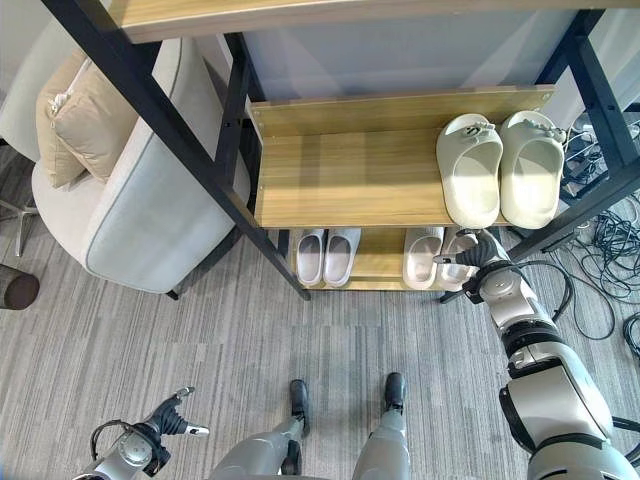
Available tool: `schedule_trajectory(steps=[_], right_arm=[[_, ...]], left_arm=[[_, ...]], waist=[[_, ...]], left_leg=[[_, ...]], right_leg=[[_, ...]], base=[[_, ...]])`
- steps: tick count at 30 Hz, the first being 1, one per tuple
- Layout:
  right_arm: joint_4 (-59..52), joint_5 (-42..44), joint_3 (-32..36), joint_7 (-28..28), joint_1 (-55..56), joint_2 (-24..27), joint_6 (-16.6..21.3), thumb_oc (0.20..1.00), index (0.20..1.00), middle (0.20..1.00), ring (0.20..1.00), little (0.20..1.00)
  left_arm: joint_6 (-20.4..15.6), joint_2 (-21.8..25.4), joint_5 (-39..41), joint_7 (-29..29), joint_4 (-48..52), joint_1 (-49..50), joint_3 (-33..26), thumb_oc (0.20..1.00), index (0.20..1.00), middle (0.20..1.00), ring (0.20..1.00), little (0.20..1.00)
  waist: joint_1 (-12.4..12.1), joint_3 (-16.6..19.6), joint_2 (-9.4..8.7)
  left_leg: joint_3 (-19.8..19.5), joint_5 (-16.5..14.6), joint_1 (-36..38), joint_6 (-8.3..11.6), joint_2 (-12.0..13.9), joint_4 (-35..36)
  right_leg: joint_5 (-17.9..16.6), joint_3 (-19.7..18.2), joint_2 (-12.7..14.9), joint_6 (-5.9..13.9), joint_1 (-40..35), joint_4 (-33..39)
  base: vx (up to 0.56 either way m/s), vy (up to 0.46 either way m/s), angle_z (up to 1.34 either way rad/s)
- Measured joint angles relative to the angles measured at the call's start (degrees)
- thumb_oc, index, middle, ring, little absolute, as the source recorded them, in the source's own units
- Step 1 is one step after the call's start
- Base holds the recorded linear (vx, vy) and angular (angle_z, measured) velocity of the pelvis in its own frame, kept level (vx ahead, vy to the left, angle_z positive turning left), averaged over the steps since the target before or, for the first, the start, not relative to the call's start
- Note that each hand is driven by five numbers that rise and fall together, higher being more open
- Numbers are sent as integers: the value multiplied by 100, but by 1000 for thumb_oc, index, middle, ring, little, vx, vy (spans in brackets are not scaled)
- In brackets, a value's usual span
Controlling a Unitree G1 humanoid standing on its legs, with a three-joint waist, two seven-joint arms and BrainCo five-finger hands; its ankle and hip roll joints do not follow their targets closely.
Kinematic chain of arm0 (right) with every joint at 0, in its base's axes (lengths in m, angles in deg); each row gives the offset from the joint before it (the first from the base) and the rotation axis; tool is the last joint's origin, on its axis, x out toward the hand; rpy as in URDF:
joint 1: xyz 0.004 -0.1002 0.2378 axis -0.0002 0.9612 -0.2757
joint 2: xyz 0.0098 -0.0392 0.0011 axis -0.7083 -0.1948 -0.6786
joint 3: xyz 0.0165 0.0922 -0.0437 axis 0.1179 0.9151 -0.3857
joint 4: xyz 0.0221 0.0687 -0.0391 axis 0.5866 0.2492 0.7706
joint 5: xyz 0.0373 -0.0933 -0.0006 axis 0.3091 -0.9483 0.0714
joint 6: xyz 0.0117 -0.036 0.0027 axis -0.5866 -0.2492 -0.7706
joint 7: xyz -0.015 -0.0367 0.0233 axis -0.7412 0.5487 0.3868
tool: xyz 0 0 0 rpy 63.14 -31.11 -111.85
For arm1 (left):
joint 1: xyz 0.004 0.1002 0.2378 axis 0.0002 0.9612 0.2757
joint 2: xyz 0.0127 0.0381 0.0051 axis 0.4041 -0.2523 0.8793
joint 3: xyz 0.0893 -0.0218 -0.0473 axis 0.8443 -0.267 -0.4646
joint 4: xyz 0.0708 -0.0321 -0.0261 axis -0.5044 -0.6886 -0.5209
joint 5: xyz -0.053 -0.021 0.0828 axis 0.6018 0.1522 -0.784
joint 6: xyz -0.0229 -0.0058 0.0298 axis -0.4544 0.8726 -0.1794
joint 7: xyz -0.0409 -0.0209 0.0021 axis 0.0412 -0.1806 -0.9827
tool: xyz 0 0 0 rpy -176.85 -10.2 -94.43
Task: Arrange the slippers neatly on the shoe rack.
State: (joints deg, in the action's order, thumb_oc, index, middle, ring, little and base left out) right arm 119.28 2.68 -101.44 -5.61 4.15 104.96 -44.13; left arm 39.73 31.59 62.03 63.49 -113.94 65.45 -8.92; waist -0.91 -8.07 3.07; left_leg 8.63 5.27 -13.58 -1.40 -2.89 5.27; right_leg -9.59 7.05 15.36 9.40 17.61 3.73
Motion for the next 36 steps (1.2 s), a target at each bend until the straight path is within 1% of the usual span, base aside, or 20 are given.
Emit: schedule_trajectory(steps=[9, 18, 21, 22, 24, 26, 28, 30, 34, 36], right_arm=[[52, 234, 64, -6, -10, 0, 0, 1000, 1000, 1000, 1000, 1000], [39, 190, 103, -14, 67, -36, -1, 1000, 1000, 1000, 1000, 1000], [33, 36, 114, -48, 319, -309, -1, 1000, 1000, 1000, 1000, 1000], [31, 1, 233, -48, 453, -428, 9, 1000, 1000, 1000, 1000, 1000], [44, -6, 291, -41, 666, -495, -11, 1000, 1000, 1000, 1000, 1000], [49, -1, 583, -62, 940, -599, -9, 1000, 1000, 1000, 1000, 1000], [109, 7, 610, -54, 1095, -652, -41, 1000, 1000, 1000, 1000, 1000], [266, 43, 883, -56, 1319, -744, -23, 1000, 1000, 1000, 1000, 1000], [242, 46, 882, -46, 1944, -948, -44, 1000, 1000, 1000, 1000, 1000], [363, 44, 1079, -46, 2256, -1105, -63, 1000, 1000, 1000, 1000, 1000]], left_arm=[[6, -15, 0, 1, -93, 0, -1, 1000, 1000, 1000, 1000, 1000], [14, -67, 0, 7, -107, -1, -4, 1000, 1000, 1000, 1000, 1000], [25, -156, -2, 6, -199, -13, -4, 1000, 1000, 1000, 1000, 1000], [25, -190, -2, 5, -204, -29, -6, 1000, 1000, 1000, 1000, 1000], [24, -212, -3, 4, -208, -32, -4, 1000, 1000, 1000, 1000, 1000], [42, -212, -4, 3, -232, -4, -4, 1000, 1000, 1000, 1000, 1000], [101, -213, -5, -2, -231, 37, -3, 1000, 1000, 1000, 1000, 1000], [112, -210, -5, -3, -236, 24, -16, 1000, 1000, 1000, 1000, 1000], [239, -316, -9, -5, -445, -220, -15, 1000, 1000, 1000, 1000, 1000], [232, -400, -6, 17, -482, -239, -238, 1000, 1000, 1000, 1000, 1000]], waist=[[5, 7, 7], [23, 60, 0], [51, 170, -35], [60, 192, -43], [75, 202, -41], [76, 258, -46], [115, 279, -36], [122, 294, -21], [209, 372, 10], [297, 429, 26]], left_leg=[[0, 1, -1, 1, 1, 0], [-3, 8, 19, 11, 20, 0], [-3, 12, 47, 19, 51, 0], [-6, 12, 57, 22, 58, 1], [-28, 25, 62, 40, 60, 1], [-27, 27, 67, 43, 68, 1], [-26, 27, 79, 43, 67, 1], [-27, 30, 114, 46, 68, 2], [-17, 13, 198, 60, 69, 4], [-18, 1, 241, 76, 71, 5]], right_leg=[[0, 0, -1, 0, 0, 0], [0, 4, -23, -3, -22, -1], [8, 4, -54, -20, -49, -1], [13, 5, -61, -26, -64, 0], [9, 11, -63, -34, -77, -2], [9, 12, -70, -35, -81, -2], [8, 12, -70, -39, -95, -1], [6, 20, -70, -43, -140, 6], [15, 18, -71, -42, -217, 25], [16, 19, -74, -42, -271, 44]], base=[[0, 0, 0], [0, 0, 0], [0, 0, 0], [0, 0, 0], [1, -18, 4], [0, 0, 0], [0, 0, 0], [0, 0, 0], [6, -5, -2], [0, 0, 0]])
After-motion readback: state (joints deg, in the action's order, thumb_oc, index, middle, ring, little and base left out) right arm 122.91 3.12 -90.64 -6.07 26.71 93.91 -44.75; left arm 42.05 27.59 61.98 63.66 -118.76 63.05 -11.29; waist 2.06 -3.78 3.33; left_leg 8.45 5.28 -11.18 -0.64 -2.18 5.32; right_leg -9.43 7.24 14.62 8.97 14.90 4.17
